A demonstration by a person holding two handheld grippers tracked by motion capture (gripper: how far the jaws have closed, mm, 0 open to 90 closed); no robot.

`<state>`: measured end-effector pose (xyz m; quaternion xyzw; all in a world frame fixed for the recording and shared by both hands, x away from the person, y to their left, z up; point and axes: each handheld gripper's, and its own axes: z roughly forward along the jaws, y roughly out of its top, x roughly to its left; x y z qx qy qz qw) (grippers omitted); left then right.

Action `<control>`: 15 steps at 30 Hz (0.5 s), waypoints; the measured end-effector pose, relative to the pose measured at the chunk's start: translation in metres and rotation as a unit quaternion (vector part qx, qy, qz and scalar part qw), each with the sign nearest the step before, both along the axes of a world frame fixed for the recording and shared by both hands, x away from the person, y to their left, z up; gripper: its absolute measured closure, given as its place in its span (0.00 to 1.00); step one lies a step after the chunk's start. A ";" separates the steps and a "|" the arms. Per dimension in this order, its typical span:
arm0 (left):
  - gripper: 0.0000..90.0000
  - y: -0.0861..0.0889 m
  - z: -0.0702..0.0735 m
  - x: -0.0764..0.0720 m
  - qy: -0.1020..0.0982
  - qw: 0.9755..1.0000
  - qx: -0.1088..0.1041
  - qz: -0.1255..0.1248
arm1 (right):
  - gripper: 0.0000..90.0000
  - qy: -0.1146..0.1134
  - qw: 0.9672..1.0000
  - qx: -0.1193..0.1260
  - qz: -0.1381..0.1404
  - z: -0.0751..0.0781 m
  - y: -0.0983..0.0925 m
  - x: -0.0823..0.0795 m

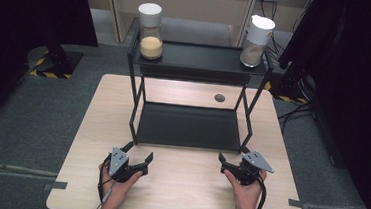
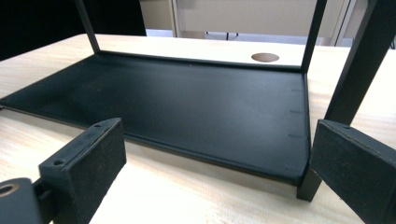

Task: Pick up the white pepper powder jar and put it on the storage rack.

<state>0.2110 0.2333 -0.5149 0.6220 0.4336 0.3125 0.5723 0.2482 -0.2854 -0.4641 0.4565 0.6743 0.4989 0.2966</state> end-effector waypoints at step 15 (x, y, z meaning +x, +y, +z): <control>0.15 0.000 0.000 0.000 0.000 1.000 0.000 0.000 | 0.04 -0.003 1.000 -0.003 0.004 -0.014 -0.001 -0.004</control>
